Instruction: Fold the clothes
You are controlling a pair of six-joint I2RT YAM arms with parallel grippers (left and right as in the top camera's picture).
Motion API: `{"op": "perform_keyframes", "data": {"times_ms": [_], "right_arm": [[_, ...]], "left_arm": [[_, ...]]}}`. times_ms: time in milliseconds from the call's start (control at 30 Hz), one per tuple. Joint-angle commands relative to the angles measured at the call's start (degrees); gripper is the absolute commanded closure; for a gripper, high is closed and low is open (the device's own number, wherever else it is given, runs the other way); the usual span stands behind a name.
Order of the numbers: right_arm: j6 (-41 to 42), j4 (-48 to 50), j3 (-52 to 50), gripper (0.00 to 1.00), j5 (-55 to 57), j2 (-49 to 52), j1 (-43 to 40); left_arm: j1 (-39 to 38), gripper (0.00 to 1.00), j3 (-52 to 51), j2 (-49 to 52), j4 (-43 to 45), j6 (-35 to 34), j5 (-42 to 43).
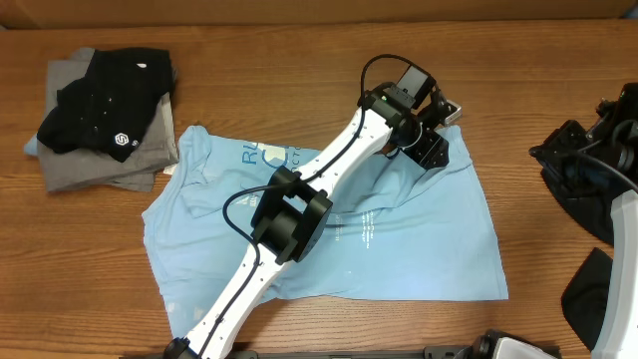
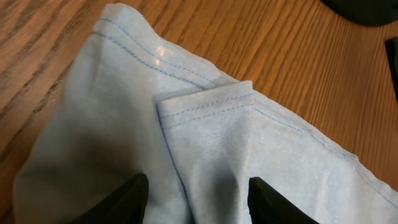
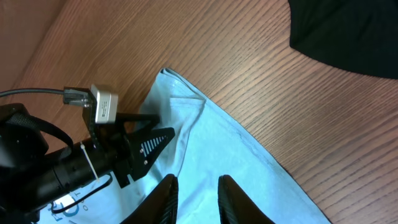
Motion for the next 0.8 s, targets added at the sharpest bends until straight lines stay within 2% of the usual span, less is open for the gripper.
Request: {"op": "perform_keyframes", "data": {"times_ms": [0,67,133,333,667,767], "right_arm": [[-0.35,0.33,1.14,0.75,0.39,-0.63,-0.24],[-0.35,0.33,1.14,0.75,0.39,-0.63,-0.24],[-0.33,0.33,1.14,0.75,0.39,-0.63,-0.24],[-0.33,0.24,1.14,0.75,0.37,-0.63,-0.24],[-0.33,0.2,1.14,0.75,0.37,-0.63,-0.24],[-0.33,0.17,1.14,0.75,0.37,-0.63,-0.24]], "left_arm": [[-0.61,0.51,0.26,-0.02,-0.04,0.07,-0.57],[-0.68,0.57,0.24,0.7,-0.63,0.07,-0.52],[-0.76,0.59,0.24,1.2,-1.01,0.07,-0.24],[-1.01,0.6,0.24,1.42,-1.07,0.09,-1.33],[-2.43,0.67,0.2,3.32,-3.78,0.09,-1.01],[-2.62,0.78,0.22,3.3,-3.54,0.09,-0.55]]}}
